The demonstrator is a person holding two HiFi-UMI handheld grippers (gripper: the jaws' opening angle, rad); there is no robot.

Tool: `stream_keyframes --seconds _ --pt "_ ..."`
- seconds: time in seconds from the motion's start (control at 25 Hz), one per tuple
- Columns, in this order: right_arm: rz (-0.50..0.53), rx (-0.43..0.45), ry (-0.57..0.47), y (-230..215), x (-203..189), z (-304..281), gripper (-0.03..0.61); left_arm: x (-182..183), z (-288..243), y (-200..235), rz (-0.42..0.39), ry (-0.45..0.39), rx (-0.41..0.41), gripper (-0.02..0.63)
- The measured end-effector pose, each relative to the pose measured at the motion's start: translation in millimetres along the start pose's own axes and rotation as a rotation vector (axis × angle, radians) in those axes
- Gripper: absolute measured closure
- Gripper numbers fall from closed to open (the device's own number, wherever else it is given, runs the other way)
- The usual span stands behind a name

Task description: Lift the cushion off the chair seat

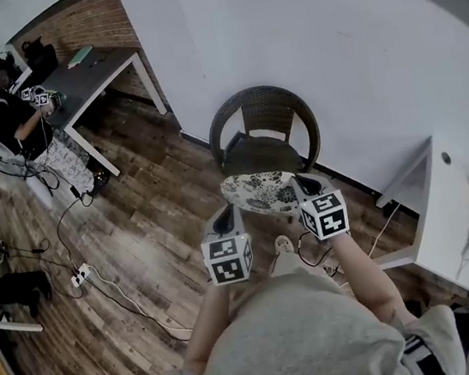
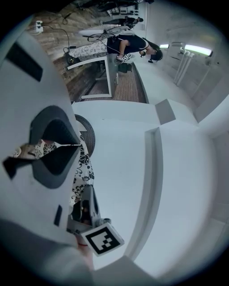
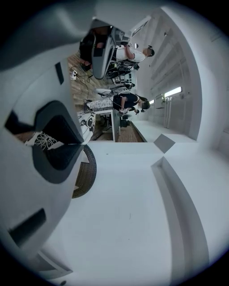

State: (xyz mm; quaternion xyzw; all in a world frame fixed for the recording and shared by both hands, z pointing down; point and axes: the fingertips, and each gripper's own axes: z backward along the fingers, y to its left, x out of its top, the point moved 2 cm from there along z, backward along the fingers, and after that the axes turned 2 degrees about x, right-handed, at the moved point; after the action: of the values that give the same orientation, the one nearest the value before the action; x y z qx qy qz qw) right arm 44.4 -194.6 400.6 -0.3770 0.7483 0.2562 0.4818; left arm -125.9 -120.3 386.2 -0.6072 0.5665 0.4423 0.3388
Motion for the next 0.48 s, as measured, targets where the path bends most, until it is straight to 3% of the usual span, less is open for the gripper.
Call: stream_keyframes --seconds 0.48 --pt "0.021 -0.019 -0.006 0.3 1.0 -0.2 0.572 3.2 -4.2 0.4 0.003 0.002 -0.008 0.603"
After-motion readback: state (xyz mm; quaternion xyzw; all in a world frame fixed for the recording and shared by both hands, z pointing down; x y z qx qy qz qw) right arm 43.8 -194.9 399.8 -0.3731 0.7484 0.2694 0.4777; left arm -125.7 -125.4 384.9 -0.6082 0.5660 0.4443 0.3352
